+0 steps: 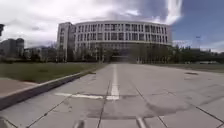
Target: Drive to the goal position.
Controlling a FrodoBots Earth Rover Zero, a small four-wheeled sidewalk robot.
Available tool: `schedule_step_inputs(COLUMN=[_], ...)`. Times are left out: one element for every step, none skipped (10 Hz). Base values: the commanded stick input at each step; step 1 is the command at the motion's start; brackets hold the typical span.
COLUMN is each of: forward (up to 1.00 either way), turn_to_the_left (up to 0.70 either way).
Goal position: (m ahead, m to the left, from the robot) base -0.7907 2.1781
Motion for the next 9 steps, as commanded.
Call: schedule_step_inputs(forward=[0.70,0.70,0.70,0.70,0.70,0.70,0.70,0.70,0.70], turn_to_the_left=[0.00,0.00,0.00,0.00,0.00,0.00,-0.18,-0.18,-0.11])
